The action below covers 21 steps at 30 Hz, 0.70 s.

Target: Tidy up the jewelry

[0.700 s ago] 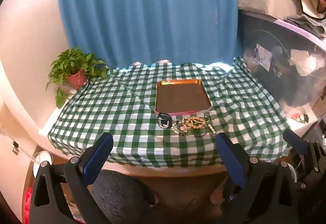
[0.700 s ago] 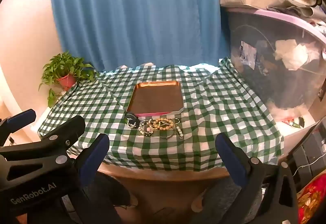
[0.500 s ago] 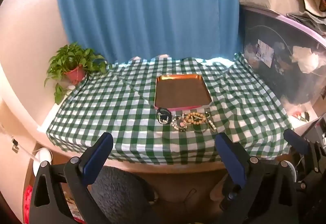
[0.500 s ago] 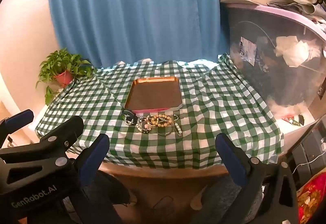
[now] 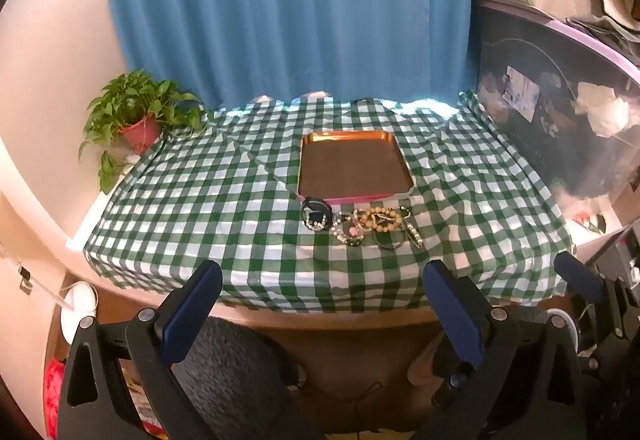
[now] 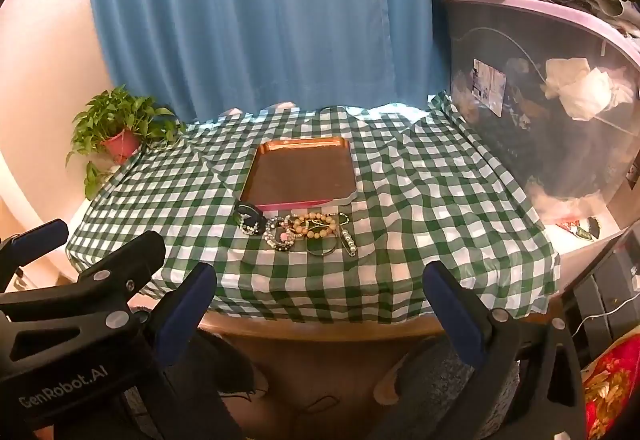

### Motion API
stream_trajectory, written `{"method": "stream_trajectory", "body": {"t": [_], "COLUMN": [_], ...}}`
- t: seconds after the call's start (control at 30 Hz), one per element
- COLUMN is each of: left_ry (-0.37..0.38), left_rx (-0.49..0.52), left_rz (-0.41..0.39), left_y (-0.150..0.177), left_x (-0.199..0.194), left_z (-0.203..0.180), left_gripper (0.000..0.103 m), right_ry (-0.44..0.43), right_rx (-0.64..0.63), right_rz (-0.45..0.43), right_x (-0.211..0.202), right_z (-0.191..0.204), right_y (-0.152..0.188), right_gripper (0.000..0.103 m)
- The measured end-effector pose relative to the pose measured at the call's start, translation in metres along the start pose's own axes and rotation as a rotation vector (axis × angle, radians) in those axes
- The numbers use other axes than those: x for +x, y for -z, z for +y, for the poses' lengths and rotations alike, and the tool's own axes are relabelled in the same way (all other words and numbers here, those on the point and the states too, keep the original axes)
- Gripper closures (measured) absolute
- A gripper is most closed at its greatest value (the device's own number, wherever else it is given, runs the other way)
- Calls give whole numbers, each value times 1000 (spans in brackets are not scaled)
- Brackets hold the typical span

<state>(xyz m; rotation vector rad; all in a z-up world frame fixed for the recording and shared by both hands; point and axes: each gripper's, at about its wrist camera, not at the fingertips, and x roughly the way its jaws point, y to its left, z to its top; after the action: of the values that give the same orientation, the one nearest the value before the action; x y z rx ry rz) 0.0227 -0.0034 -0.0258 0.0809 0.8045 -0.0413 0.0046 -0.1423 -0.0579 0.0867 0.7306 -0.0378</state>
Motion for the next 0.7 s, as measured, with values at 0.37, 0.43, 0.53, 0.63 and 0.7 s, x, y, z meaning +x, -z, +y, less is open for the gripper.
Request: {"method": "stream_trajectory", "body": {"t": [0.37, 0.43, 0.53, 0.63, 0.7], "left_ry": [1, 1, 4, 0, 2], "left_rx": [-1, 2, -4, -3, -2], "left_rz": [8, 12, 12, 12, 12], "left_y": [3, 4, 9, 7, 6], "left_x": [3, 4, 3, 3, 4], "left_z": [4, 5, 6, 8, 10], "left_gripper": [3, 3, 3, 3, 3], "right_ry": [1, 3, 2, -2, -8], "right_rx": [-4, -3, -7, -5, -5], "right_rz": [16, 17, 21, 20, 20], "right_x": [7, 7, 7, 8, 8], "right_z": [2, 3, 3, 3, 3], "right_y": [0, -1, 0, 0, 2], "right_gripper": [0, 0, 0, 0, 0]}}
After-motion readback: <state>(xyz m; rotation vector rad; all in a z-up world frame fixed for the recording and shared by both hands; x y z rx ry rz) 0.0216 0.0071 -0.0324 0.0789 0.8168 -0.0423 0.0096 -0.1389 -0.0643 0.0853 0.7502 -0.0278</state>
